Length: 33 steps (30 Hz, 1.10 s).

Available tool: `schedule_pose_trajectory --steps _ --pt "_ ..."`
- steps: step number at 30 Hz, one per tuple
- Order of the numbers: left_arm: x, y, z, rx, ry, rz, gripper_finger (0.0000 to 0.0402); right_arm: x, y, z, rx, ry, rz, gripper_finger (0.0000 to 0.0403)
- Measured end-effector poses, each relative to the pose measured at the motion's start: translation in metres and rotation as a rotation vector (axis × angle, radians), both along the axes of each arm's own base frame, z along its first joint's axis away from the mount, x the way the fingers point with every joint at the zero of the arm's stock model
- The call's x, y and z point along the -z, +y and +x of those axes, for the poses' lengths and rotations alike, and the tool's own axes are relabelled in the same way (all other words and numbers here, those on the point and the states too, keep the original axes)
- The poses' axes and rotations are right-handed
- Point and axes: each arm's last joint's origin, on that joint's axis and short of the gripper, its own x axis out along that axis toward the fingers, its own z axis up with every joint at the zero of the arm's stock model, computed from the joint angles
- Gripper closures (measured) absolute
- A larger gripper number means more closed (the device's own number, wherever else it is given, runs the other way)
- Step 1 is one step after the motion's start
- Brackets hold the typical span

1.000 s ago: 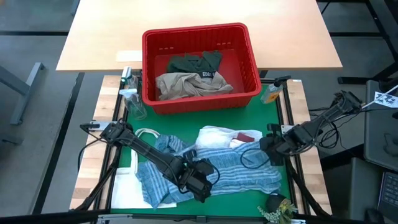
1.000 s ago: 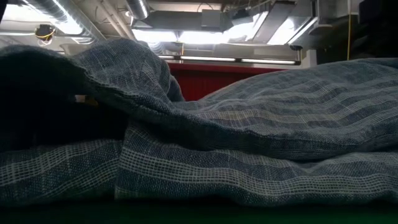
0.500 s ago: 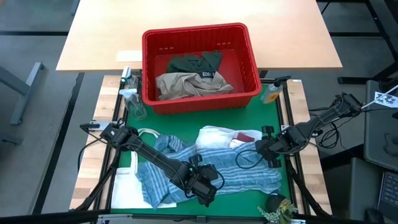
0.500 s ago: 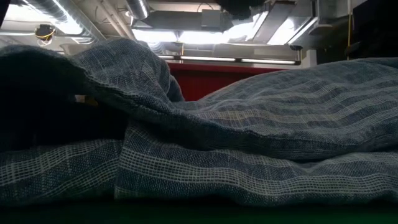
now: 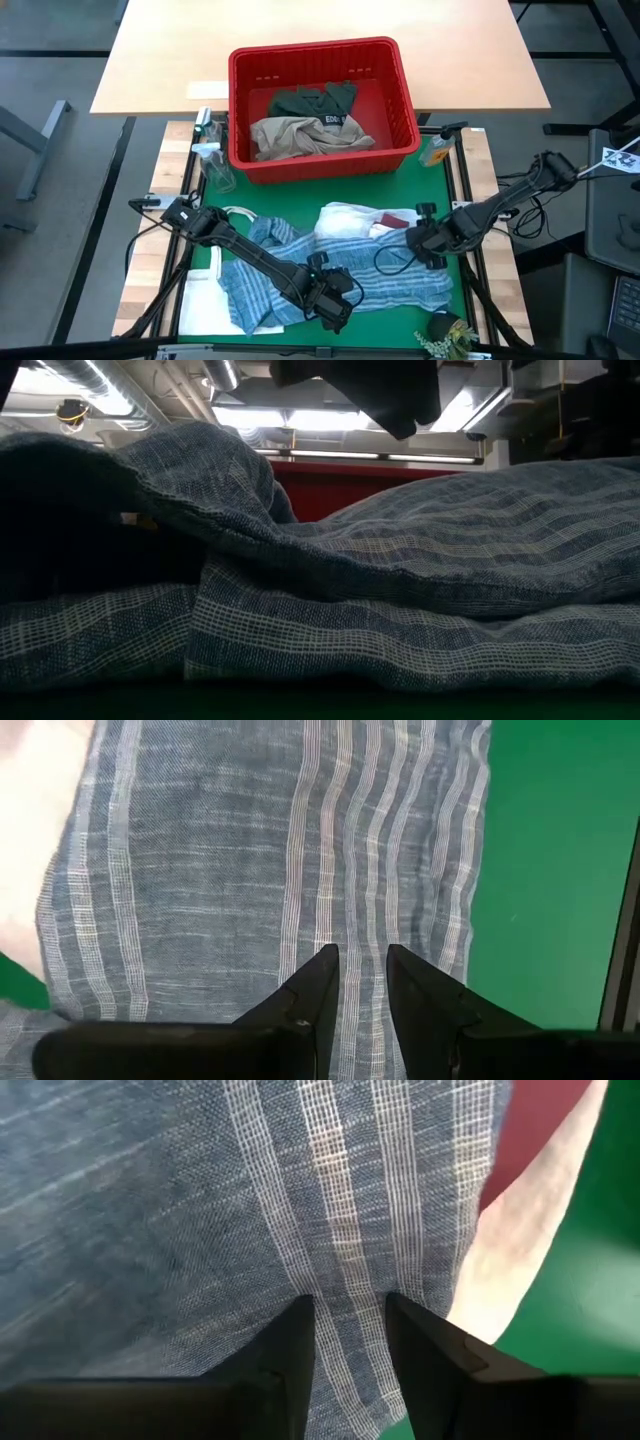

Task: Fold Laundry from Bin
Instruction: Fold the blue checkered polo shirt

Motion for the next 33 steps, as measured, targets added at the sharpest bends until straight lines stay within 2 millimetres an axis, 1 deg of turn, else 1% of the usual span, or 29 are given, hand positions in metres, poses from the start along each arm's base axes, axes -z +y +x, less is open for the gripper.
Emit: schedule_pose_trajectory --steps 3,10,11,16,19,22,27,31,33 --pt "0.001 0.000 0.001 -0.002 -0.001 0.005 0.0319 0.004 0.001 0.003 0.000 0.012 -0.017 0.0303" --pt "0.007 -0.001 0.002 -0.009 0.001 0.025 0.0319 0.006 0.002 0.004 -0.001 0.023 -0.032 0.0390" --pt "0.008 -0.001 0.003 -0.009 -0.001 0.024 0.0319 0.006 0.002 0.004 -0.001 0.025 -0.034 0.0396" --pt "0.009 -0.001 0.003 -0.010 0.000 0.025 0.0319 0.006 -0.001 0.000 0.019 0.067 -0.053 0.0389" --pt "0.009 -0.001 0.003 -0.010 -0.001 0.025 0.0319 0.006 -0.003 -0.007 0.056 0.127 -0.057 0.0399" --pt "0.009 -0.001 0.003 -0.010 -0.001 0.026 0.0319 0.002 -0.007 -0.014 0.104 0.155 -0.066 0.0396" --pt "0.009 -0.001 0.003 -0.011 -0.003 0.028 0.0319 -0.008 -0.011 -0.022 0.140 0.136 -0.029 0.0394" --pt "0.009 -0.001 0.004 -0.012 -0.009 0.026 0.0319 -0.023 -0.015 -0.029 0.161 0.145 -0.016 0.0394" --pt "0.009 -0.001 0.004 -0.013 -0.009 0.026 0.0319 -0.030 -0.018 -0.033 0.192 0.113 0.009 0.0393"
